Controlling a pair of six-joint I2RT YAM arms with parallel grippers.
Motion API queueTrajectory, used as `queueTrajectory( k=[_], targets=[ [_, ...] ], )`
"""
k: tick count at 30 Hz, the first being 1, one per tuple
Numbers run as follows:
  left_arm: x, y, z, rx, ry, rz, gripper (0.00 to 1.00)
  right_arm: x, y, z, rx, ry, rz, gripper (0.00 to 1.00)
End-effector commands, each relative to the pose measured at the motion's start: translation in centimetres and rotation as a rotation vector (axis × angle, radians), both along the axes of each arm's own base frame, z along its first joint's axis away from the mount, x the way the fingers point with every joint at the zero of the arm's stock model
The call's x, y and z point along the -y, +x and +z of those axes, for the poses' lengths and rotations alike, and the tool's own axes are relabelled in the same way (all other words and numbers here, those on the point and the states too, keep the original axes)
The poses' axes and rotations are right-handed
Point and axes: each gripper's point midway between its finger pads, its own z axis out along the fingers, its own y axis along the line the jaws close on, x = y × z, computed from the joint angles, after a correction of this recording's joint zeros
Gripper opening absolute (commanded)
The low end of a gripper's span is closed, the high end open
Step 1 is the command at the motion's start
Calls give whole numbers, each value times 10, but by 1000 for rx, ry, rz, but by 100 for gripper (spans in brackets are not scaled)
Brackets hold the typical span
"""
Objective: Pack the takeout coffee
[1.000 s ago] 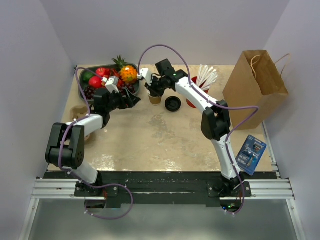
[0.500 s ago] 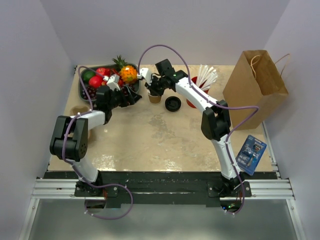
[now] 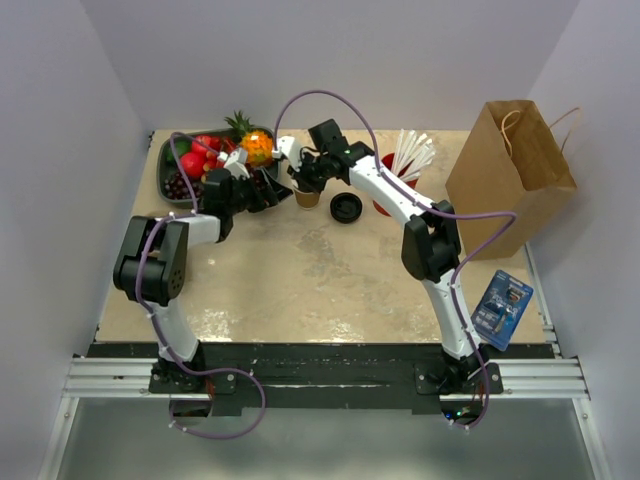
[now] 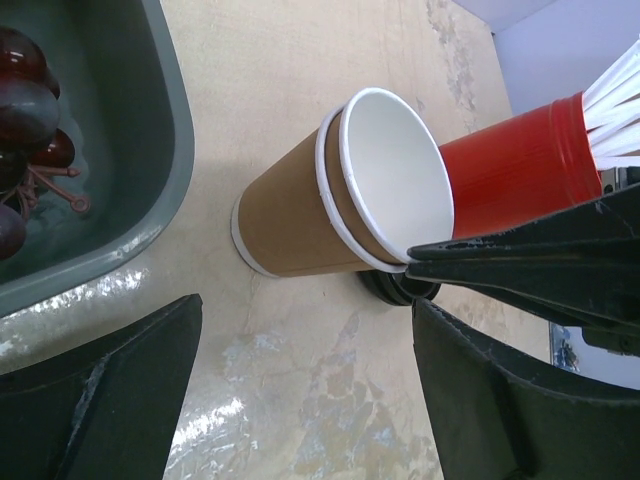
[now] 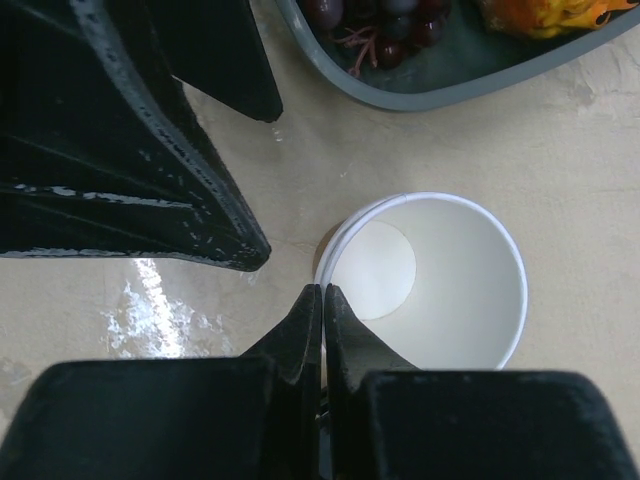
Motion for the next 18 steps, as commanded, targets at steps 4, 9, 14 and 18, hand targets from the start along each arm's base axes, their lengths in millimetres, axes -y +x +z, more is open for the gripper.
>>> queueTrajectory(
  k=[4,9,14,18],
  targets=[
    [5,20,19,61,-39,12,90,-9,-6,56,79,82,18,0],
    [5,23,14,47,-36,24,90,-11,-9,57,75,87,23,0],
    [4,26,9,32,-36,36,90,-12,-10,58,72,90,24,0],
    [5,28,5,26,-28,38,90,-13,-11,60,76,93,23,0]
  ],
)
